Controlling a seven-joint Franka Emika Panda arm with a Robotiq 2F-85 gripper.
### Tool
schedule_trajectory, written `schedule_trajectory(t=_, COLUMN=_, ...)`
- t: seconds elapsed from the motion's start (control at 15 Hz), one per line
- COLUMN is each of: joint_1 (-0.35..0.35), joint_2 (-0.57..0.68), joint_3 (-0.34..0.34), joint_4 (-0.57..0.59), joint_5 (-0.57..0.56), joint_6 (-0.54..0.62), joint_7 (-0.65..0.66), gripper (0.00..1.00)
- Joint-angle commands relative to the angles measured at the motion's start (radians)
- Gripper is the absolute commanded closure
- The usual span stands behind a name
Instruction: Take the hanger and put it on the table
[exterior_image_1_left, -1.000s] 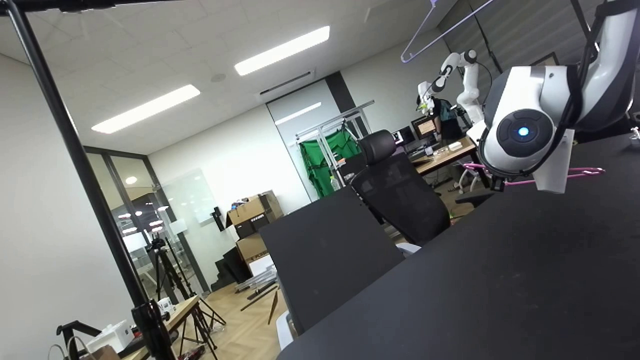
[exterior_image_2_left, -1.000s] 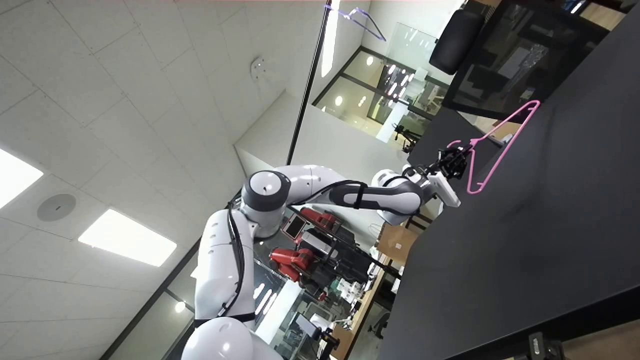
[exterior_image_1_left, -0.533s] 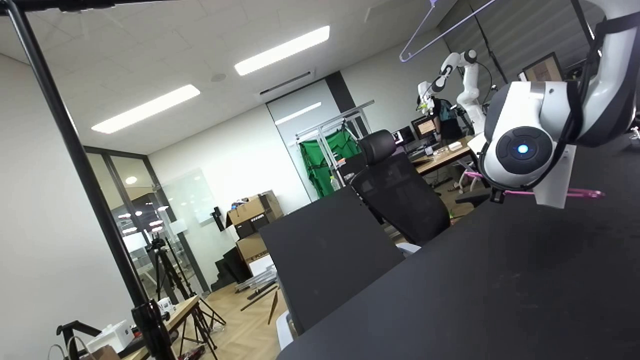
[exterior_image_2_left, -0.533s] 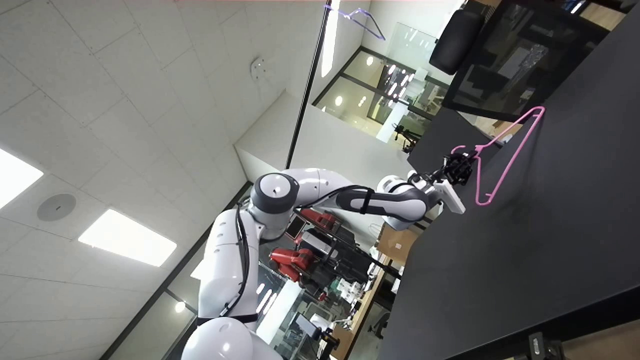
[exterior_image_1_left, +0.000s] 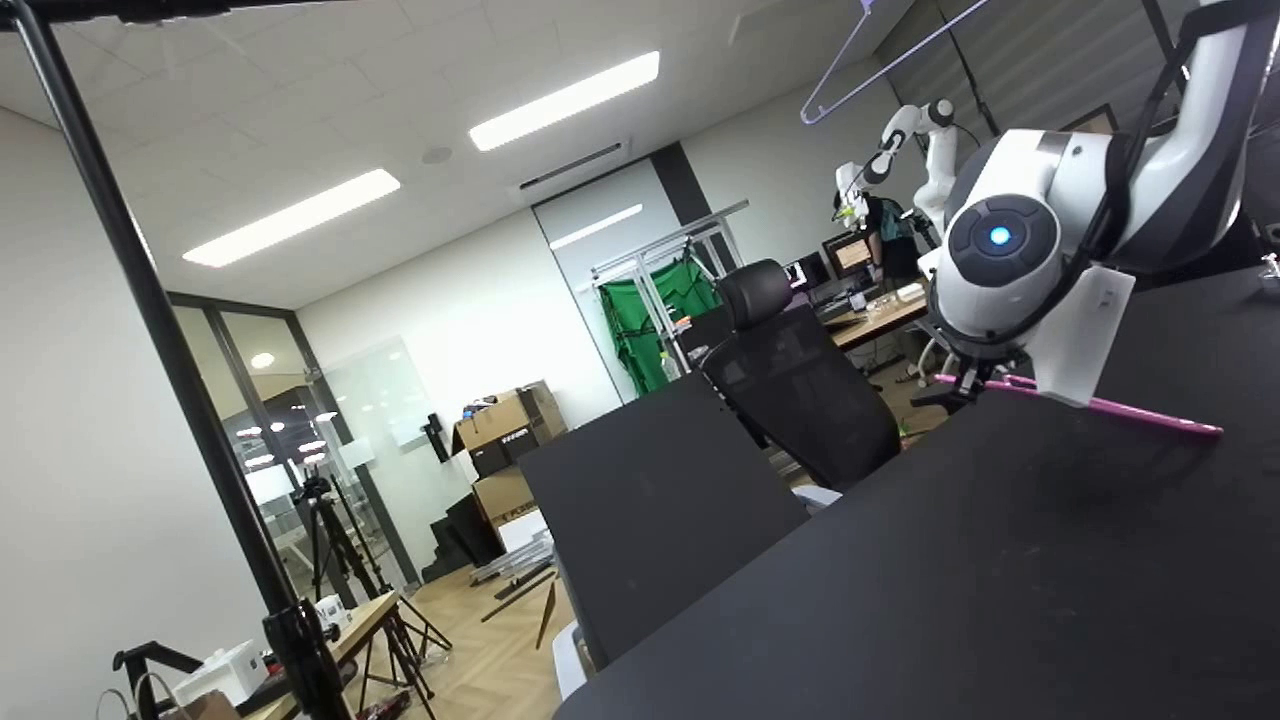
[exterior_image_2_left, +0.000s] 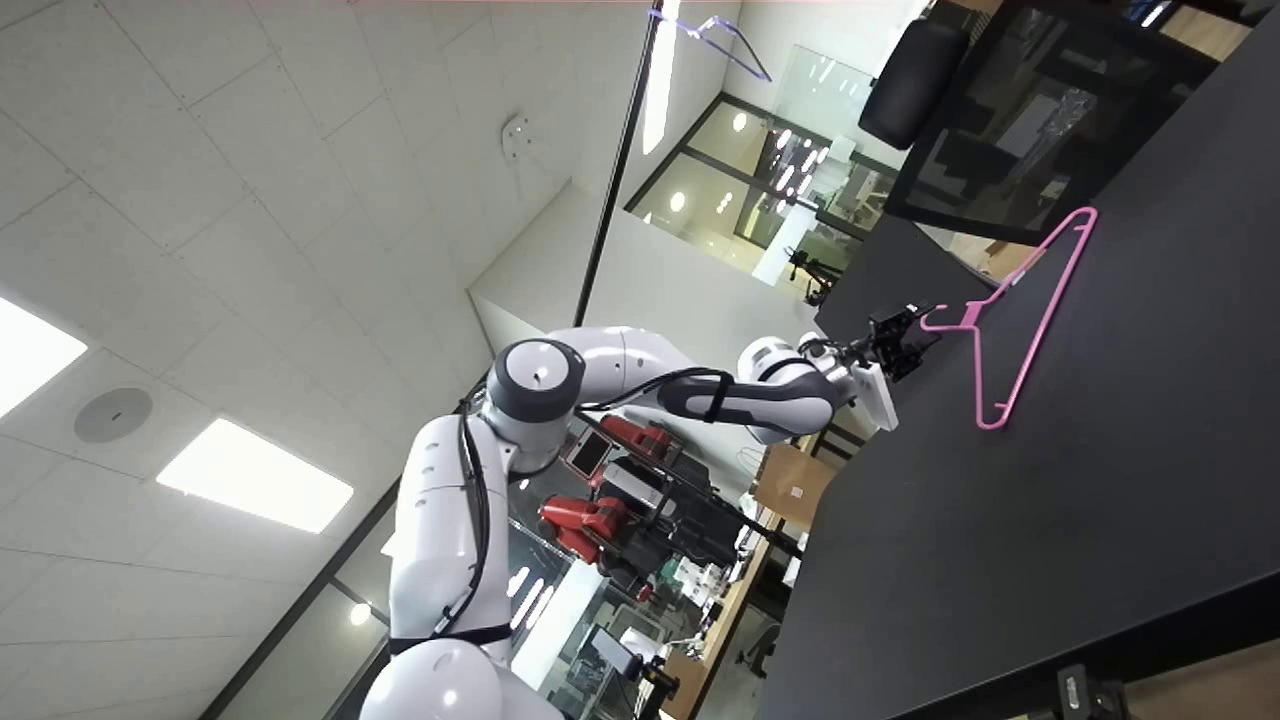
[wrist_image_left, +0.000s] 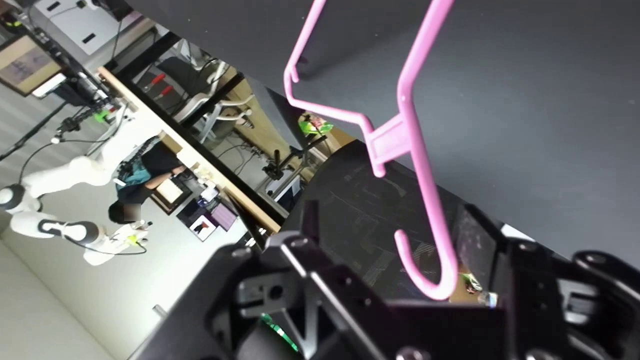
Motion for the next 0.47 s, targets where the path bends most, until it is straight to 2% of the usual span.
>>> schedule_trajectory(t=0.0, joint_1=-0.067, joint_2=-0.107, joint_3=0.028, joint_4=-0.078, joint_5=0.113, joint_6=0.207, joint_7=-0.090, gripper=0.01)
schedule_trajectory(t=0.2, joint_1=-0.109, joint_2=-0.168, joint_3=0.024, joint_4=-0.146, joint_5=0.301, joint_6=0.397, joint_7=-0.252, gripper=0.00)
schedule_trajectory(t=0.27, joint_1=-0.134, joint_2=-0.185, joint_3=0.044, joint_4=-0.180, joint_5=0.361, joint_6=0.407, joint_7=-0.316, gripper=0.00)
schedule_trajectory(t=0.33, joint_1=-0.094, joint_2=-0.123, joint_3=0.017, joint_4=-0.090, joint_5=0.288, joint_6=0.372, joint_7=-0.238, gripper=0.00)
schedule_trajectory(t=0.4, joint_1=-0.110, joint_2=-0.139, joint_3=0.023, joint_4=-0.115, joint_5=0.329, joint_6=0.393, joint_7=-0.283, gripper=0.00)
